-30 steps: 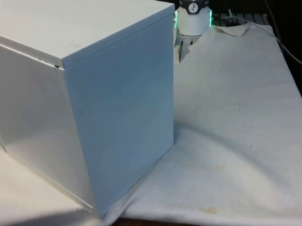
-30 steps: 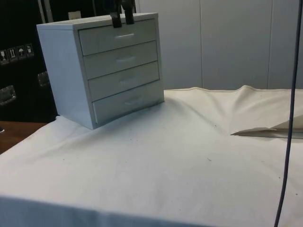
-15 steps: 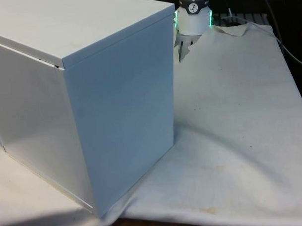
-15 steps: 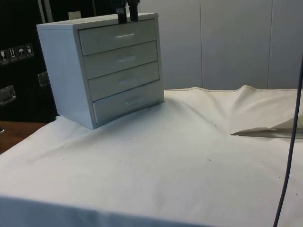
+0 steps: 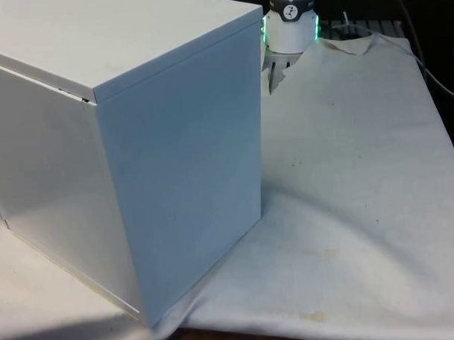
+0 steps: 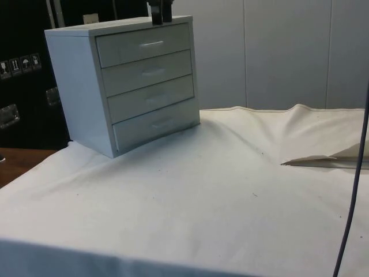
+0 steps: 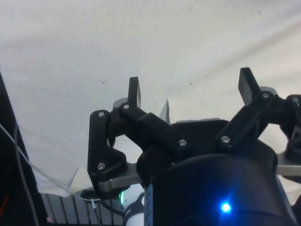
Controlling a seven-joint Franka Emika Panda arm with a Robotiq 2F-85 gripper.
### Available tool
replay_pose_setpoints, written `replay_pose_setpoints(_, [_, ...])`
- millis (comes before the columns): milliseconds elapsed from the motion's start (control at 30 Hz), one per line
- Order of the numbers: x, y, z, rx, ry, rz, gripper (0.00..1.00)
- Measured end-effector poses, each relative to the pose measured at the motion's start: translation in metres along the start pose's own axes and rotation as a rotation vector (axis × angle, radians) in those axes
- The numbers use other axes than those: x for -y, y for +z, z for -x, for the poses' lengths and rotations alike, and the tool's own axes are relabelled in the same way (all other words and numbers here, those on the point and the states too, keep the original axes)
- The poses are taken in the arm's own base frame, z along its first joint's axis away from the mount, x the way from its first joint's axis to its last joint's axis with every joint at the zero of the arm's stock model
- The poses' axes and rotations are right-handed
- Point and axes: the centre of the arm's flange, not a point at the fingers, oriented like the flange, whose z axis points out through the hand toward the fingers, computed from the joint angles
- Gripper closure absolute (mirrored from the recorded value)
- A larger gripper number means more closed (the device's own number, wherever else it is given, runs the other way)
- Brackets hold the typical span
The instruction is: Open the drawer, then close it.
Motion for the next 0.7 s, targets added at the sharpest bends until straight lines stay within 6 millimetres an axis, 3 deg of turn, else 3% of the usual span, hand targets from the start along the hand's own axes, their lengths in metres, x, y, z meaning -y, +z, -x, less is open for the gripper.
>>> replay_pose_setpoints(700, [-0.0062,-0.0064,0.0028,-0.004,-0.139,0.04,0.0])
